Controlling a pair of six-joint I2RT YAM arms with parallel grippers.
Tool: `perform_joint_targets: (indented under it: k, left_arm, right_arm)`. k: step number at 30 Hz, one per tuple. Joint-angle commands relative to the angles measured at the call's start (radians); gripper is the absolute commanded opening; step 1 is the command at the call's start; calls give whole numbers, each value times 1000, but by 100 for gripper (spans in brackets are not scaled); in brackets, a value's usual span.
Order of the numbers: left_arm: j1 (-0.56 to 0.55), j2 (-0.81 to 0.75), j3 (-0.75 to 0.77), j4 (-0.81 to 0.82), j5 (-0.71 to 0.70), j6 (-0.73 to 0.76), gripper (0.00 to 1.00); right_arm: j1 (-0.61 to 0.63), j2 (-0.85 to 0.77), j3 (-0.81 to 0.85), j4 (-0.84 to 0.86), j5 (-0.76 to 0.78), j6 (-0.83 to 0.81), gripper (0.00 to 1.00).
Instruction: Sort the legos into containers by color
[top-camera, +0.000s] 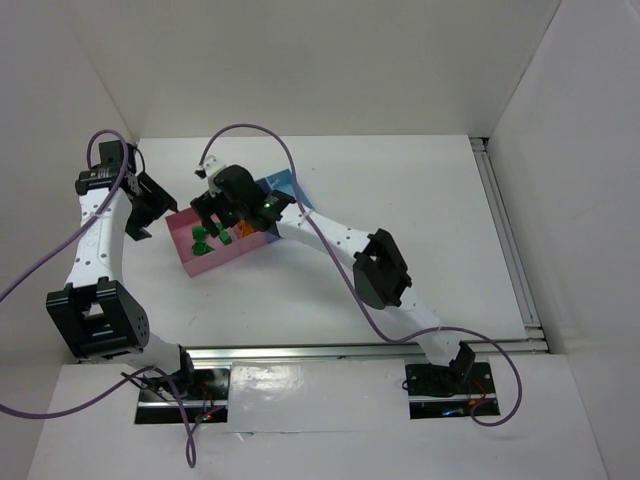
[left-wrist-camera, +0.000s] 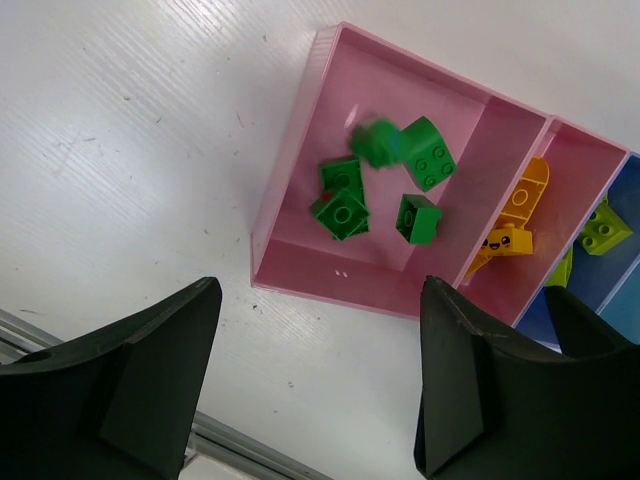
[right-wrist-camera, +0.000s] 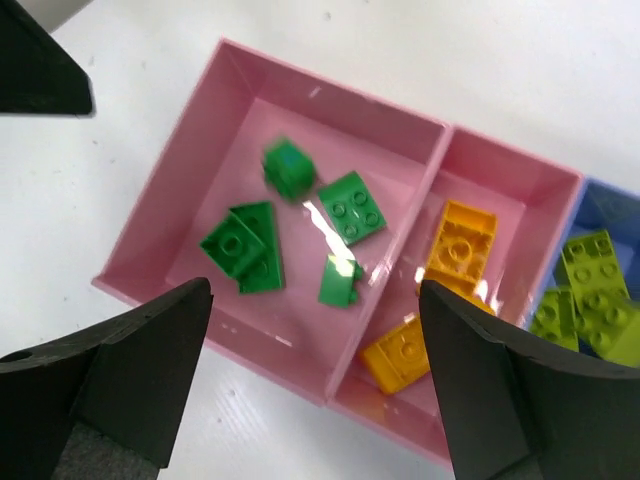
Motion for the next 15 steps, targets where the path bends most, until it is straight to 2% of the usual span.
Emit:
perform_joint_targets:
  k: [1, 10, 12, 15]
  left_arm:
    - [7, -6, 0, -3, 8, -9, 82]
    - [16, 49, -72, 42, 20, -20, 82]
    - [27, 73, -83, 42, 45, -20, 82]
    - [27, 102, -110, 66, 63, -20, 82]
  right_arm:
    - [-35, -177, -78, 52, 61, 17, 92]
    - [-282, -420, -464, 20, 188, 238, 92]
    - [-326, -467, -548, 1, 188, 302, 92]
    - [-421, -467, -575, -38, 104, 353, 92]
